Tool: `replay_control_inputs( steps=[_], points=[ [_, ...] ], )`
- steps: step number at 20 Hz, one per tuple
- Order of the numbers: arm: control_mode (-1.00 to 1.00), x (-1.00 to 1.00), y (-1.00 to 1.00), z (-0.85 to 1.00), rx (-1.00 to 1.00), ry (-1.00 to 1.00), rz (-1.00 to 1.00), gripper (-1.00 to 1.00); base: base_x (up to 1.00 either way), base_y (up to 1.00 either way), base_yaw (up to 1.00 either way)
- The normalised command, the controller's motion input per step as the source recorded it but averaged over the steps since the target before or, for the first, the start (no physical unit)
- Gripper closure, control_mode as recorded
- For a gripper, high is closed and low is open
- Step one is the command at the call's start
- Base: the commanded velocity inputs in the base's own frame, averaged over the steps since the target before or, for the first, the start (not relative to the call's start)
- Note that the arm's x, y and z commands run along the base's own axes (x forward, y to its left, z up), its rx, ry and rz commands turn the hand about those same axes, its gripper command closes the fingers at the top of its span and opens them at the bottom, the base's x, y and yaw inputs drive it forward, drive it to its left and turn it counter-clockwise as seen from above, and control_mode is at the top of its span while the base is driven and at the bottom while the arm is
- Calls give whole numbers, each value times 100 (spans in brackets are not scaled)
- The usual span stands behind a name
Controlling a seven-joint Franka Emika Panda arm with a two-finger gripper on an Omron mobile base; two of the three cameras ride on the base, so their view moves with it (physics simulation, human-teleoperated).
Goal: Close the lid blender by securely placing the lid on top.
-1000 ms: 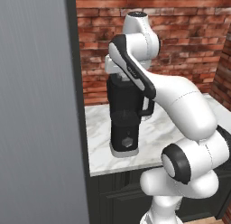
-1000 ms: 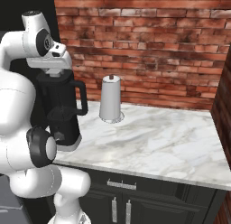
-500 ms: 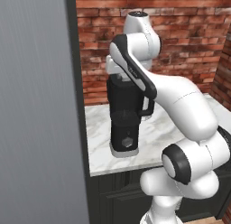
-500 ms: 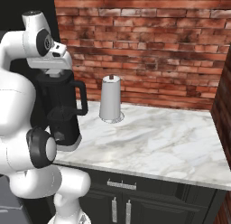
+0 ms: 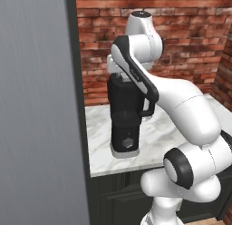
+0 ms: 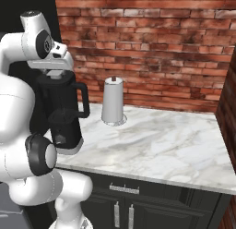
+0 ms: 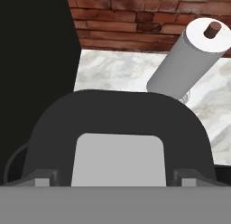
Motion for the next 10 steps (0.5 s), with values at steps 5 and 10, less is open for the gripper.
replay_control_inputs(
  steps=[5, 10],
  points=[
    [-100, -2, 0, 44, 0, -12, 0, -100, 0, 0, 0],
    [-100, -15, -11, 29, 2, -13, 0, -100, 0, 0, 0]
  ],
)
